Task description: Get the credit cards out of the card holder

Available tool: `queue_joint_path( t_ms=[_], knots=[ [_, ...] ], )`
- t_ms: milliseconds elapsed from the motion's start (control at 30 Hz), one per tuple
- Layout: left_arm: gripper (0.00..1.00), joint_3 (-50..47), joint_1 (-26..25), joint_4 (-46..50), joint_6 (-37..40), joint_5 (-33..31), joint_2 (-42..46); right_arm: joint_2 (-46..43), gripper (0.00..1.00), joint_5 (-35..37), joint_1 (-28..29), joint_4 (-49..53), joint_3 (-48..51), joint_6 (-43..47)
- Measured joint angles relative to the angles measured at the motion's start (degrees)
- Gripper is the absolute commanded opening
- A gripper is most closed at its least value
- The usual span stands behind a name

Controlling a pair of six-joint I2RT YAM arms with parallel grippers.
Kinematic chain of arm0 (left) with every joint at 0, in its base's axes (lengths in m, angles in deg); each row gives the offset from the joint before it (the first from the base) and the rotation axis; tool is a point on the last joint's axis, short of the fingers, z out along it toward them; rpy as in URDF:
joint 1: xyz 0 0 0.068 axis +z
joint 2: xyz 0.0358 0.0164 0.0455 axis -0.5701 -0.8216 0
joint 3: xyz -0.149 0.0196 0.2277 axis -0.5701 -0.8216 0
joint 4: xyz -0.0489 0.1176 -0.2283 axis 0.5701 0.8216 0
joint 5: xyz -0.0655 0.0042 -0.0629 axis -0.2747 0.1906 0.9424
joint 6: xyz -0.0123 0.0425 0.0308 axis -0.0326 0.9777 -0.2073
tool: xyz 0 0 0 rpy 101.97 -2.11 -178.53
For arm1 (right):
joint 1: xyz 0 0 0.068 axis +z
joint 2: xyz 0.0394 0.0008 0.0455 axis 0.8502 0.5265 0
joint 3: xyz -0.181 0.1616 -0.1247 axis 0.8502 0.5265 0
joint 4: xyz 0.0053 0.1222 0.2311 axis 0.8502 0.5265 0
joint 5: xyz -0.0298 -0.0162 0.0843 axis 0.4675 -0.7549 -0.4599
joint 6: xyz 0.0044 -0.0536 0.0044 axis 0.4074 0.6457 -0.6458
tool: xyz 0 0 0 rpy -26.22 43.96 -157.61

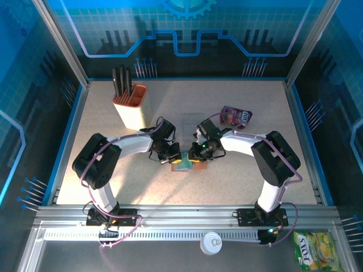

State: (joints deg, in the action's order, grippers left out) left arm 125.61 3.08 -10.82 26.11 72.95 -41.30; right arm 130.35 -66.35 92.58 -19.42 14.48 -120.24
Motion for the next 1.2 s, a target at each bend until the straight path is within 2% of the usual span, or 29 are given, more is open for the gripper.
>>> queue_joint_path(
  t_ms=[567,867,1033,1200],
  knots=[
    [0.0,0.0,0.0,0.02,0.02,-0.02,0.02,-6.27,0.09,0.17,-2.89,0.11,2.91,0.63],
    [0.04,0.02,0.0,-0.04,0.0,0.24,0.52,-10.14,0.0,1.33,-3.67,3.19,2.56,3.02],
    [0.05,0.24,0.0,-0.04,0.0,0.28,2.54,-10.16,0.0,2.38,-3.67,6.75,0.24,7.65],
    [0.05,0.22,0.22,-0.02,0.0,0.48,4.28,-9.64,0.0,4.92,-3.67,12.24,-5.31,18.16]
  ],
)
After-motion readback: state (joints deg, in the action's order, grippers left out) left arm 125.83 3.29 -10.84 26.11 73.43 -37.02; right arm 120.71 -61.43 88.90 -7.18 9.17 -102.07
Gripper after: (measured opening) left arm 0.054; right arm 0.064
